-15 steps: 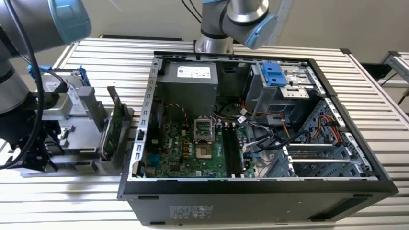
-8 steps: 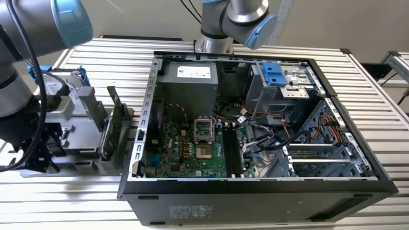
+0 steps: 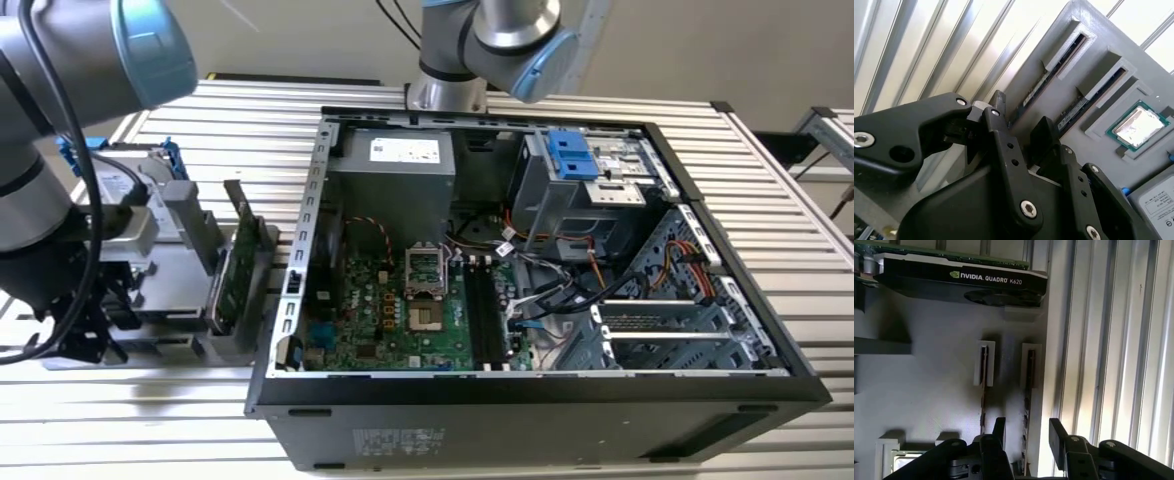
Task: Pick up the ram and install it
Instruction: 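Pick up the ram and move it above insertion slot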
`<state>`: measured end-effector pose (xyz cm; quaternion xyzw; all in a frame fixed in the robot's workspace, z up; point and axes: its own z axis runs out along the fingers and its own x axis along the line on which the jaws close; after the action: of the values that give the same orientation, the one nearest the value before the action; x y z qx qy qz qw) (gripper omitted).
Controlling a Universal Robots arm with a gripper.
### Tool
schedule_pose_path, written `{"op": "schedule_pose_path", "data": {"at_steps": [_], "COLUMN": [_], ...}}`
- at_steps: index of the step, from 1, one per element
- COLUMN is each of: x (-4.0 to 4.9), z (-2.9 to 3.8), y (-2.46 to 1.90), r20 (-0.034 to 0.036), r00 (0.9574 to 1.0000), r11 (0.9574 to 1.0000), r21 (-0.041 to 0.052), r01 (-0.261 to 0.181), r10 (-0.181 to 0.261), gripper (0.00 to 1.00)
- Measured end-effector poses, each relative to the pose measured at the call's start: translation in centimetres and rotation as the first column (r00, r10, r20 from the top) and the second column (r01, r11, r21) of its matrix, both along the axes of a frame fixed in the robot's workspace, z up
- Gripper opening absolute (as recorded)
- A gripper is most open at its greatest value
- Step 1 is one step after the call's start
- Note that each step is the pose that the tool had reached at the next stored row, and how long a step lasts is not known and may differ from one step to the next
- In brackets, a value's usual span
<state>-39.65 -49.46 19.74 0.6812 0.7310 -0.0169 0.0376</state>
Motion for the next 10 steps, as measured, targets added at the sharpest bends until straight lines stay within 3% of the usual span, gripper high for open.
{"op": "schedule_pose_path", "data": {"at_steps": [10], "x": [0.00], "z": [-0.53], "y": [-0.15], "r20": [0.0000], "r00": [1.0000], "r11": [1.0000], "r21": [-0.0014], "r01": [0.000], "r10": [0.000], "gripper": [1.00]}}
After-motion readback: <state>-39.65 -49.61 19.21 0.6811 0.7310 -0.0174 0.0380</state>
